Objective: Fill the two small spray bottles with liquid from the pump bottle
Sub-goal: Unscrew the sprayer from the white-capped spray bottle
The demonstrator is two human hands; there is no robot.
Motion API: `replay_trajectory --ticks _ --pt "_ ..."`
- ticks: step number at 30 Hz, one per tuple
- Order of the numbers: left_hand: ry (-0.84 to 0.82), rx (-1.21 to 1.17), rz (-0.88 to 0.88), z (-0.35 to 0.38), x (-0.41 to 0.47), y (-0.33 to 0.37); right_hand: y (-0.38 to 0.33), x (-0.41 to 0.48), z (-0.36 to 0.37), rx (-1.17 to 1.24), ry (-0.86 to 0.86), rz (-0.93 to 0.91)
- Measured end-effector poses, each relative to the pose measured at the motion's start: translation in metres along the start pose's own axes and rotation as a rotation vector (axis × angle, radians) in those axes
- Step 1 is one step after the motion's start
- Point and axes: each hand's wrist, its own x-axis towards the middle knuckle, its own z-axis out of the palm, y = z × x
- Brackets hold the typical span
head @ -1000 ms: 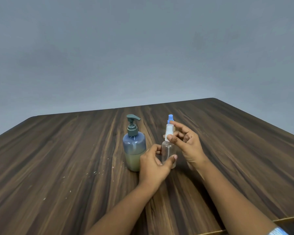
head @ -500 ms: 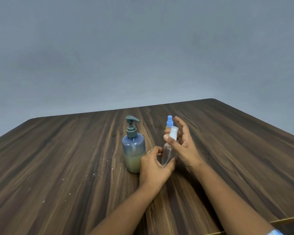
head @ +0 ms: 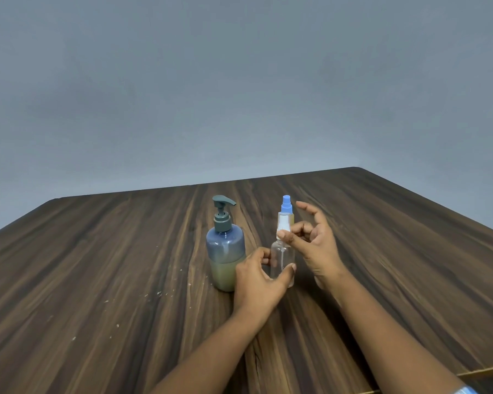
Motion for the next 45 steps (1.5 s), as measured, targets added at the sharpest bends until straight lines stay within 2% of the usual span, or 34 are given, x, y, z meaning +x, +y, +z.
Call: replay_trajectory --ticks 4,9,16,18,20,26,28,30,32,35,39,41,45 --pt "-0.020 -0.017 -0.013 0.000 0.000 -0.001 -0.002 -0.002 -0.002 0.096 -0.098 0.061" --pt "-0.030 0.013 0.003 0.000 0.000 -0.002 -0.001 0.000 0.002 -0.047 -0.012 0.007" --pt "-0.053 -0.021 0.002 0.002 0.001 -0.005 -0.008 0.001 -0.003 0.276 -0.013 -0.014" --pt "-0.057 -0.022 -0.001 0.004 0.000 -0.006 -0.009 0.005 -0.007 0.461 0.081 0.007" --pt "-0.058 -0.018 0.002 0.005 0.000 -0.006 -0.006 0.011 -0.014 0.596 0.245 0.014" --pt "-0.056 -0.026 -0.004 0.005 0.002 -0.008 0.005 0.021 -0.035 0.779 0.765 0.072" --pt "-0.061 -0.033 -0.002 0.005 0.002 -0.008 0.008 0.023 -0.036 0.697 0.835 0.077" --pt "-0.065 -0.032 -0.004 0.005 0.002 -0.007 0.011 0.024 -0.034 0.469 0.816 0.096" --pt "-0.066 -0.029 -0.002 0.004 0.001 -0.007 0.016 0.025 -0.031 0.203 0.716 0.148" --pt "-0.074 -0.037 -0.002 0.003 0.001 -0.007 0.029 0.025 -0.029 -0.055 0.548 0.190" --pt "-0.081 -0.035 0.006 0.003 0.000 -0.006 0.038 0.025 -0.034 -0.533 0.484 0.083" --pt "-0.085 -0.050 0.009 0.003 0.000 -0.006 0.041 0.025 -0.036 -0.641 0.429 0.077" --pt "-0.093 -0.056 -0.004 0.004 0.000 -0.007 0.044 0.027 -0.037 -0.665 0.391 0.127"
